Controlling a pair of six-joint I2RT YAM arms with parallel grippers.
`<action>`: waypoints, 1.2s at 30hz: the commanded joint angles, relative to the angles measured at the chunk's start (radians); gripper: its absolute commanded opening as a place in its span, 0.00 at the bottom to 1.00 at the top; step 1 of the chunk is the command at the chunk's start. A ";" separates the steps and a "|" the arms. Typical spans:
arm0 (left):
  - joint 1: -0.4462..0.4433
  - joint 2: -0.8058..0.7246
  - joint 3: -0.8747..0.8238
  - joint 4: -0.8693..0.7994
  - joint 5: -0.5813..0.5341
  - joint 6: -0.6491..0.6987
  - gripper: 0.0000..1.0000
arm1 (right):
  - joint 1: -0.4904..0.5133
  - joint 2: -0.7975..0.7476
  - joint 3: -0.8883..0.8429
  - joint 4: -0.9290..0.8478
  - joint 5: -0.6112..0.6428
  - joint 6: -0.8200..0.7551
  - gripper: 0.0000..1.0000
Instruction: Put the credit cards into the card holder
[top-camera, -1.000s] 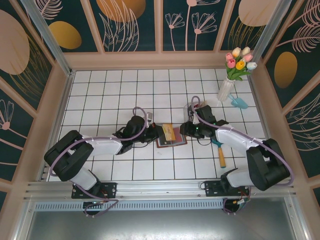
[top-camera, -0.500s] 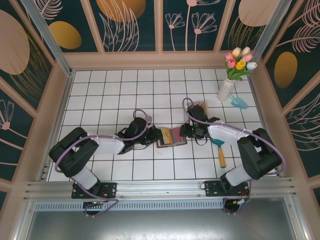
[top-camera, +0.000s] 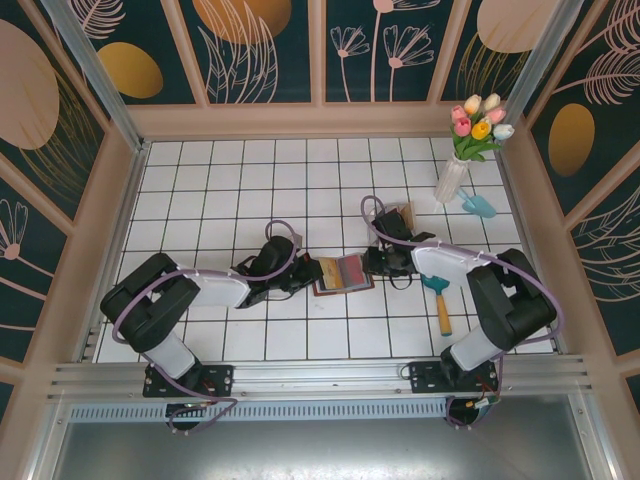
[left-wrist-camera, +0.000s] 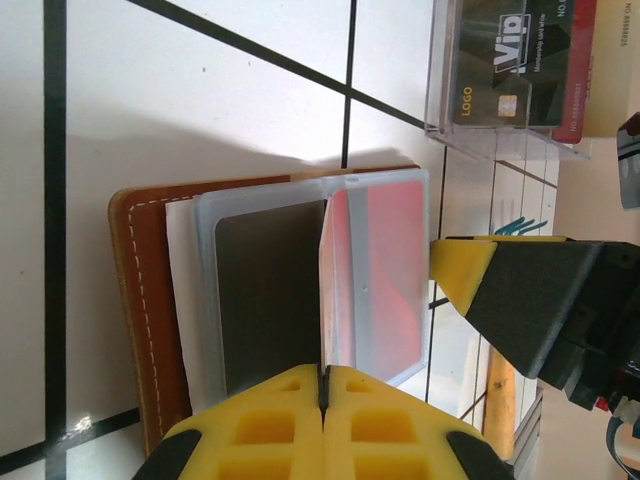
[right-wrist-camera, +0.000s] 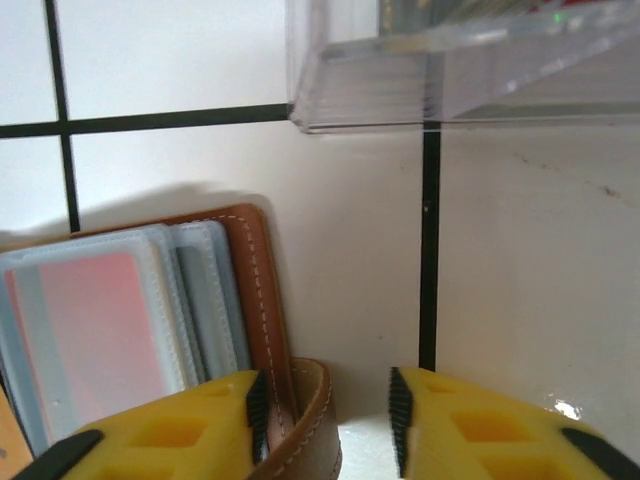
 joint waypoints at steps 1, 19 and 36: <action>-0.006 0.038 0.024 0.054 0.022 0.003 0.00 | 0.001 0.027 0.024 0.001 0.011 -0.014 0.31; -0.007 0.155 0.027 0.195 0.070 -0.086 0.00 | 0.001 0.066 0.015 0.009 0.000 -0.025 0.03; -0.010 0.183 0.063 0.217 0.072 -0.152 0.00 | 0.002 0.063 0.002 0.027 -0.051 -0.011 0.00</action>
